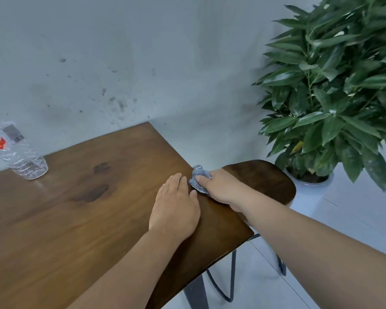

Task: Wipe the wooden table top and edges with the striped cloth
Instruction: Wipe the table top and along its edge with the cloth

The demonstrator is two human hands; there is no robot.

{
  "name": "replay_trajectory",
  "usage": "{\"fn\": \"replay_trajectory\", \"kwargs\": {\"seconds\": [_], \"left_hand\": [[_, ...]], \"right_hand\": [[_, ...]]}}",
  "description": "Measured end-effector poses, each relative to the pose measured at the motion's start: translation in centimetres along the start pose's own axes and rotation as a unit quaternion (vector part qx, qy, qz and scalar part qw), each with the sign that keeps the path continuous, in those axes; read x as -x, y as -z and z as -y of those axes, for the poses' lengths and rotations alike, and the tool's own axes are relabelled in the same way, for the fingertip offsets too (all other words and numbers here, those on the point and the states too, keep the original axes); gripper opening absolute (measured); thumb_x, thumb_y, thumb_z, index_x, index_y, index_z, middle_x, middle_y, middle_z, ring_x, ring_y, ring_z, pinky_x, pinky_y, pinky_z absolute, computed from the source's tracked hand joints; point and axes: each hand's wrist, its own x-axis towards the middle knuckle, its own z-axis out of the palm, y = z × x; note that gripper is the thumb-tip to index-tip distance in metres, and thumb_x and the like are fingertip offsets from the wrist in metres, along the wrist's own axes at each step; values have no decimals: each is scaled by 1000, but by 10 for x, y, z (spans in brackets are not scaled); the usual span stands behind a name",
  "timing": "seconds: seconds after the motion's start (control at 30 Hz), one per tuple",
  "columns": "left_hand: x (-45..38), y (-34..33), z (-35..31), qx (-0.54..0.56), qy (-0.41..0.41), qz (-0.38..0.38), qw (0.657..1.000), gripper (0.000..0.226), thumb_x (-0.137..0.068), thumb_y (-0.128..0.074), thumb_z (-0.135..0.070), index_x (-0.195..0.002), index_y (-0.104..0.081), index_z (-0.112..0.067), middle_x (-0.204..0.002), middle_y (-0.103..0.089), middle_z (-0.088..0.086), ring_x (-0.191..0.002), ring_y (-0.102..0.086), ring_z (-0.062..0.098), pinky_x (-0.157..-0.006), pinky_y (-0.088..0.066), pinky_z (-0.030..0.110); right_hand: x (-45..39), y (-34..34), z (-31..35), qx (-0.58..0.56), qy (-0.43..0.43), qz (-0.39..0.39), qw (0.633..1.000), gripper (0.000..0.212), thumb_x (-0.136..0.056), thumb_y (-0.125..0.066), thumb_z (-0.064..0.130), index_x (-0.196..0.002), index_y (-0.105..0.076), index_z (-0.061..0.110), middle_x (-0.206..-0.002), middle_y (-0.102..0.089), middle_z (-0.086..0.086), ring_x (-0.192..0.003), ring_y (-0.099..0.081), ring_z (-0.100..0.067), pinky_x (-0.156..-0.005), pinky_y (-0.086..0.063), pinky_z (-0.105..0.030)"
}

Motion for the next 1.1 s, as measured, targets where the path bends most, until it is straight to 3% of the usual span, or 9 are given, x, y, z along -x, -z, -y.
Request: {"fn": "replay_trajectory", "kwargs": {"seconds": [0.23,0.4,0.5,0.57,0.67,0.9,1.03,1.1], "left_hand": [[17,1,-6,-8,6,7,1000,60,-101,-18,-45,-154,-10,-16,-161,-6,-2,-147,-4,13,-121,-6,32],[22,0,-9,0,8,5,1000,60,-102,-18,-45,-154,-11,-15,-161,-7,-1,-147,-4,13,-121,-6,31],[21,0,-9,3,10,-1,1000,59,-102,-20,-44,-153,-17,-14,-160,-13,0,-147,-9,13,-121,-8,32],[21,0,-9,7,13,-7,1000,59,-102,-22,-43,-152,-20,-13,-159,-16,0,-146,-11,13,-120,-9,31],[23,1,-9,16,17,-9,1000,59,-101,-25,-44,-151,-23,-13,-159,-18,0,-146,-13,13,-120,-10,31],[36,7,-9,-2,-8,7,1000,61,-101,-25,-47,-152,-20,-13,-160,-15,-1,-147,-10,12,-120,-8,29],[41,7,-6,-13,-27,12,999,63,-100,-24,-48,-152,-19,-13,-160,-13,-1,-147,-9,12,-120,-7,28],[38,7,-6,-10,-35,10,999,64,-100,-24,-48,-152,-19,-11,-160,-14,1,-147,-9,13,-120,-7,29]], "right_hand": [[44,10,-22,2,16,14,1000,36,-102,-40,45,-100,-67,21,-86,-64,4,-82,-60,-10,-66,-42,-23],[49,14,-21,14,6,22,1000,35,-102,-41,43,-98,-67,21,-86,-63,3,-80,-59,-10,-63,-39,-22],[35,11,-11,60,12,21,998,44,-102,-39,45,-115,-66,13,-97,-63,-3,-85,-57,-13,-63,-38,-23],[28,10,-4,71,4,18,997,48,-103,-38,44,-125,-61,9,-112,-63,-9,-93,-57,-17,-72,-41,-25],[29,11,-1,70,3,15,997,49,-103,-38,43,-128,-59,7,-121,-62,-12,-105,-59,-23,-78,-39,-27],[69,18,-24,45,7,11,999,45,-102,-39,42,-114,-66,8,-101,-64,-11,-83,-55,-14,-71,-39,-28],[87,21,-29,32,-1,6,999,44,-102,-41,42,-115,-67,9,-105,-67,-14,-90,-62,-20,-77,-45,-32],[81,19,-25,38,-15,4,999,44,-102,-41,43,-119,-65,11,-98,-63,-7,-83,-59,-15,-75,-44,-30]]}}
